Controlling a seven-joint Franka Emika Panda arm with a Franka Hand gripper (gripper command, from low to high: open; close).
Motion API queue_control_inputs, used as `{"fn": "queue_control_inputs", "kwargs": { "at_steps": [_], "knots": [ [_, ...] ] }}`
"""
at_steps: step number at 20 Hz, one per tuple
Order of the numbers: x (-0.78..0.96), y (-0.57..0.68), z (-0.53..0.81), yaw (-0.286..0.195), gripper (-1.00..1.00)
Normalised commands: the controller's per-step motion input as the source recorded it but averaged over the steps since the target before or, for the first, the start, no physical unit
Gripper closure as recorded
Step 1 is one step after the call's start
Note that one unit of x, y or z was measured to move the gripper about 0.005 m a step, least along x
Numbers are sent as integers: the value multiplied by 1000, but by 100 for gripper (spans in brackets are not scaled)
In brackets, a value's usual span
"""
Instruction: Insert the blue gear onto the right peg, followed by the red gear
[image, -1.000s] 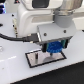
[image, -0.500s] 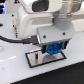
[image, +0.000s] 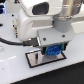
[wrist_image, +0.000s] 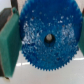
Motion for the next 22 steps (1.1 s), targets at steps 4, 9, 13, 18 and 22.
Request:
{"fn": "queue_control_inputs", "kwargs": {
  "at_steps": [4, 9, 13, 18, 22],
  "knots": [
    [111, 6, -213, 0, 100],
    [70, 3, -112, 0, 100],
    [32, 42, -52, 0, 100],
    [-5, 89, 151, 0, -100],
    [-131, 119, 419, 0, -100]
  ]
}}
